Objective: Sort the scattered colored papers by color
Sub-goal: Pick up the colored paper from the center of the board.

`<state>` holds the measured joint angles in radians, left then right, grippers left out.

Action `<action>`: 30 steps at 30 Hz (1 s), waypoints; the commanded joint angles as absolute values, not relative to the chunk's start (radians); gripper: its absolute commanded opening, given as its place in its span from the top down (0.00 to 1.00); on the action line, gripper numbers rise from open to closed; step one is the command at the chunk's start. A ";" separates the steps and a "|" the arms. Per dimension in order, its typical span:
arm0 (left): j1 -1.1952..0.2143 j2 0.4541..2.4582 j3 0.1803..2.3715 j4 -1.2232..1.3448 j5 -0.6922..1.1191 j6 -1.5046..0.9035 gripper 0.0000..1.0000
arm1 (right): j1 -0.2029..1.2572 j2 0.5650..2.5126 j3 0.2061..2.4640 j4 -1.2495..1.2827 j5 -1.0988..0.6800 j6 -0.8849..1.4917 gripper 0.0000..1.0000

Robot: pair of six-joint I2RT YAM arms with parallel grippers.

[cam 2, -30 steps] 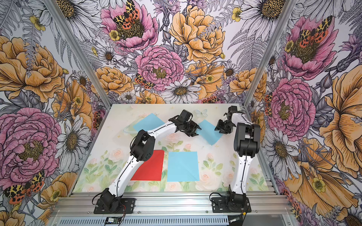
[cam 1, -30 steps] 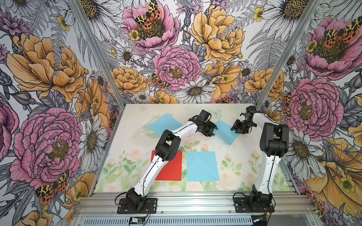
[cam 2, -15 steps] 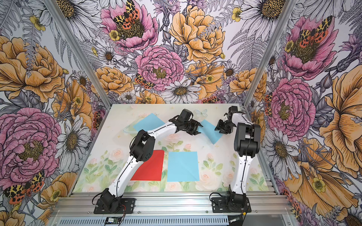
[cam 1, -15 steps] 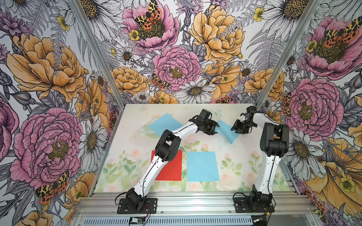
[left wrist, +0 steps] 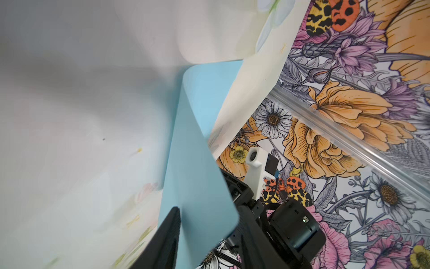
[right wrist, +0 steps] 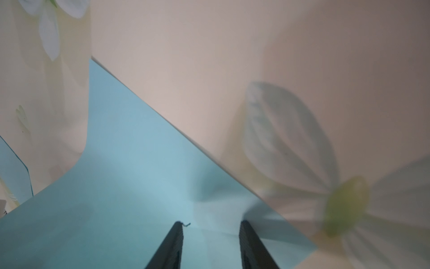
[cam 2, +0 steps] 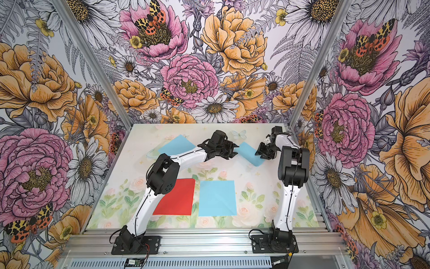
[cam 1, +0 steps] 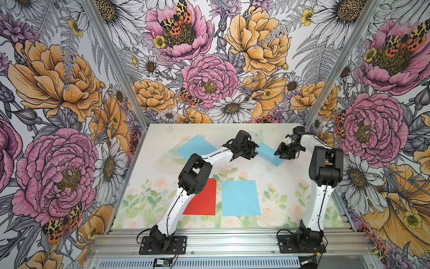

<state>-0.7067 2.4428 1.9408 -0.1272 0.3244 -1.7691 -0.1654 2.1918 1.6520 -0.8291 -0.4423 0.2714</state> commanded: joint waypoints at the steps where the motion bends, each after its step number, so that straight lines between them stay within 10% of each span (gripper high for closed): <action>1: -0.694 2.489 1.919 -0.176 0.312 -1.624 0.65 | -0.172 2.205 1.628 -0.841 -0.443 0.275 0.57; 6: -0.687 2.489 1.907 -0.231 0.305 -1.558 0.69 | -0.172 2.204 1.629 -0.841 -0.451 0.277 0.57; 11: -0.683 2.498 1.932 -0.260 0.309 -1.522 1.00 | -0.172 2.196 1.626 -0.840 -0.459 0.281 0.57; 30: -0.662 2.441 2.245 -0.435 0.873 -0.963 1.00 | -0.193 1.704 1.739 -0.955 -0.593 0.378 0.38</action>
<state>-0.6594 2.5332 2.2932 -0.3283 0.6975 -1.1023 -0.1833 1.7638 1.7382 -0.9016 -0.5537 0.3546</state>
